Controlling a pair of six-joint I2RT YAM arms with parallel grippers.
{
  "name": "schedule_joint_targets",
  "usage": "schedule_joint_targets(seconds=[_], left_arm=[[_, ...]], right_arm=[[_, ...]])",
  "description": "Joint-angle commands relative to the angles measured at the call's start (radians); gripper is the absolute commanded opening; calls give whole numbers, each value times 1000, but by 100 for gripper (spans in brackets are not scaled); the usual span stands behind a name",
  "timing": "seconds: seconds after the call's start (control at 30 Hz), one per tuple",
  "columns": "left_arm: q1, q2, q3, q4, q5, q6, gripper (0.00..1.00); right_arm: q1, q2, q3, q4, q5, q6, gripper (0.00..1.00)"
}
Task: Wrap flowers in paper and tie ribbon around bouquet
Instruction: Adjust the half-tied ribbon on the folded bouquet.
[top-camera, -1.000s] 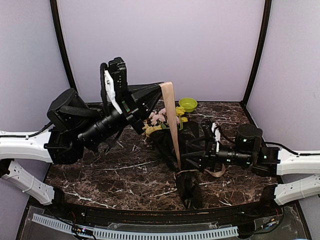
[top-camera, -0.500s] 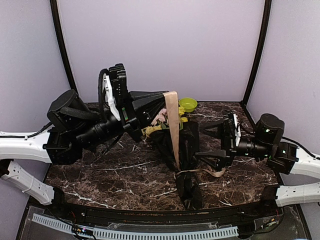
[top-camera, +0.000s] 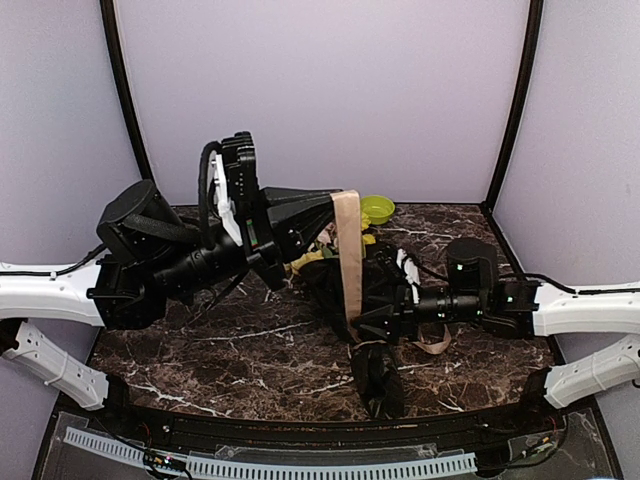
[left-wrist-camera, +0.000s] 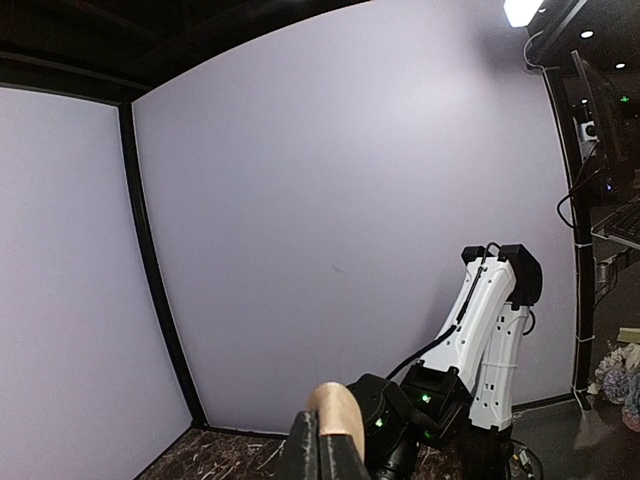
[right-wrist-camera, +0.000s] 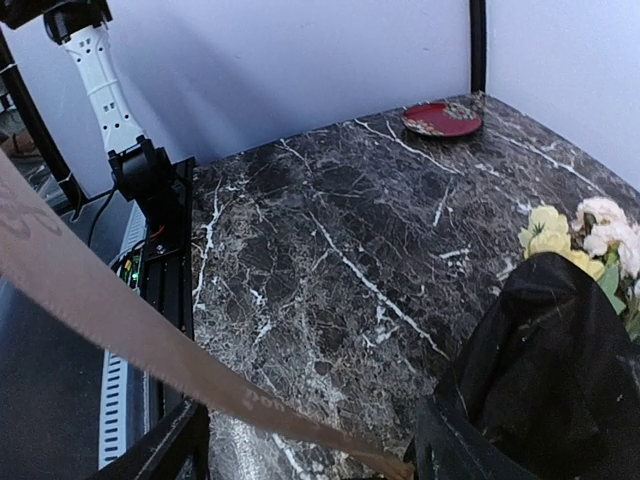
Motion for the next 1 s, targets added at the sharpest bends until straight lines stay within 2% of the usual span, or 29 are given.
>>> schedule_joint_targets(seconds=[0.0,0.03,0.2,0.37,0.43,0.53,0.63,0.7,0.83,0.9,0.97], left_arm=[[-1,-5,21,12,8,-10,0],[-1,-5,20,13,8,-10,0],[-1,-1,18,21,4,-6,0],[1,-4,20,24,-6,-2,0],[0,-6,18,26,-18,-2,0],[1,-10,9,31,-63,-2,0],[8,-29,-12,12,-184,-19,0],[35,-48,-41,-62,-333,-67,0],[133,-95,-190,-299,-602,-282,0],[156,-95,-314,-357,-637,-359,0],[155,-61,-417,-349,-574,-414,0]], right_arm=[[9,12,6,162,-57,32,69],[10,20,-4,184,-66,54,57],[14,56,-8,240,-92,80,54],[18,79,13,200,-150,73,43],[19,91,19,179,-163,71,30],[22,111,27,182,-200,84,0],[24,111,37,148,-198,95,0],[24,81,22,135,-187,97,0],[24,1,-19,109,-166,108,0],[24,-32,-32,90,-165,122,0],[24,-54,-46,79,-168,135,0]])
